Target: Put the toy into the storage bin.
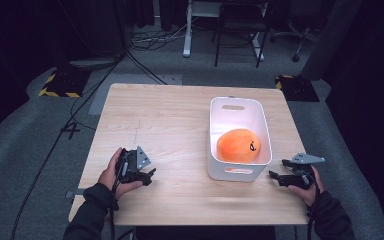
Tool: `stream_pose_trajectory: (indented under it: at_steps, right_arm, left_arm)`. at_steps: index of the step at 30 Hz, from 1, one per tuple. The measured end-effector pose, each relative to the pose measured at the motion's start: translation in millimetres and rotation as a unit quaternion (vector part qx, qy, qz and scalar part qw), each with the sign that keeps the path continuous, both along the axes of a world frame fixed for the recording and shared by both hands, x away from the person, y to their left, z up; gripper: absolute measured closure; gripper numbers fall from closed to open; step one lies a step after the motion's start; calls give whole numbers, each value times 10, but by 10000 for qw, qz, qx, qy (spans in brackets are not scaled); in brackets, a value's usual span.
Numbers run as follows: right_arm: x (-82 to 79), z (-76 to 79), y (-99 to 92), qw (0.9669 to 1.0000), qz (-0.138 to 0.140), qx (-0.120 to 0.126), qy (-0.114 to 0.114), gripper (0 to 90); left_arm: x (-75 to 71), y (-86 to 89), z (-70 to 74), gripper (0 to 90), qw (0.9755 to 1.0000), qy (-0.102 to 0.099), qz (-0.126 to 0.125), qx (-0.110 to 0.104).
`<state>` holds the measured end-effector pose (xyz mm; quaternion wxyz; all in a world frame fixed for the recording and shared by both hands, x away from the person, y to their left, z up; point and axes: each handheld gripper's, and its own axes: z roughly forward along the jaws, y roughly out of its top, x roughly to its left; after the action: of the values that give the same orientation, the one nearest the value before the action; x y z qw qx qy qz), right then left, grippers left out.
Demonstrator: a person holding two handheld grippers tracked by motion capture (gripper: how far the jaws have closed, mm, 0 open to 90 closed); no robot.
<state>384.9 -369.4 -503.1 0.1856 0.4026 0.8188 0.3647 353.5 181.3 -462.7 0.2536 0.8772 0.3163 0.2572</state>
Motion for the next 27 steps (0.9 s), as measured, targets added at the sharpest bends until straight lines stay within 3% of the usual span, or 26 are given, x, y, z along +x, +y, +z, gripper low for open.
stream_pose_trajectory:
  at_steps: [13, 15, 16, 24, 27]
  right_arm:
    - [0, 0, 0, 10000, -1, 1, 2, 197]
    - [0, 0, 0, 10000, 0, 0, 0, 197]
    - [0, 0, 0, 10000, 0, 0, 1, 197]
    - [0, 0, 0, 10000, 0, 1, 2, 197]
    - [0, 0, 0, 10000, 0, 2, 1, 197]
  left_arm:
    - [-97, 65, -102, 164, 10000, 44, 53, -43]
    - [-114, 68, -123, 164, 9997, 71, 123, -175]
    - [-119, 85, -126, 163, 9999, 75, 108, -104]
    - [-153, 120, -208, 164, 9992, 153, 240, -287]
    - [-172, 135, -234, 163, 9985, 147, 274, -460]
